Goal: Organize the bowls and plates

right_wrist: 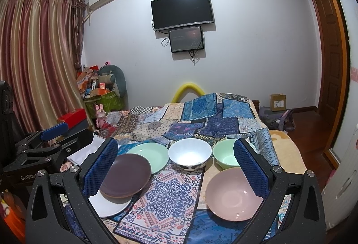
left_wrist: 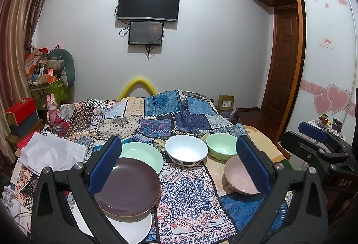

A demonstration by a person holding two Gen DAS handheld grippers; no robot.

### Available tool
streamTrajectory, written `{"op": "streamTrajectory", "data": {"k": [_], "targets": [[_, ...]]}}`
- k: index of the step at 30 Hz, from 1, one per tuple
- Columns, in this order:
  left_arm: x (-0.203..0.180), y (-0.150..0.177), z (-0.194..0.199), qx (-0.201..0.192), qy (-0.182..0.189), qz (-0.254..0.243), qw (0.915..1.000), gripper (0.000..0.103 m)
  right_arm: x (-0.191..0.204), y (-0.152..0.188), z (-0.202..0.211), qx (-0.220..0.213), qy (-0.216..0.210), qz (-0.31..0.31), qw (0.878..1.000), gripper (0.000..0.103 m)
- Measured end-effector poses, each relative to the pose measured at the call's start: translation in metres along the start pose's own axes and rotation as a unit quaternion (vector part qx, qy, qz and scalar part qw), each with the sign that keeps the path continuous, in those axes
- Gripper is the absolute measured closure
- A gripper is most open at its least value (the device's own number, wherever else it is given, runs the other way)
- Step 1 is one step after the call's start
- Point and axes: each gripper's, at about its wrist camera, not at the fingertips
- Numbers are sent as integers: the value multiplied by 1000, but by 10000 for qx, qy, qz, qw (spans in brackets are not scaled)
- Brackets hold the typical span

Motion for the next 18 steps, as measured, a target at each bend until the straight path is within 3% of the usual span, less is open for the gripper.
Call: {"op": "streamTrajectory", "data": {"k": [18], "targets": [[43, 13, -26, 533, -254, -174, 9981, 0, 16, 9, -39, 439, -172, 95, 9988, 0]]}}
Point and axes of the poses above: each gripper's, at about its wrist camera, not at the fingertips, and z roughly against the way its jaws point, x to its left, y to its underside, and after that the axes turned 6 degrees about -y, right-handed
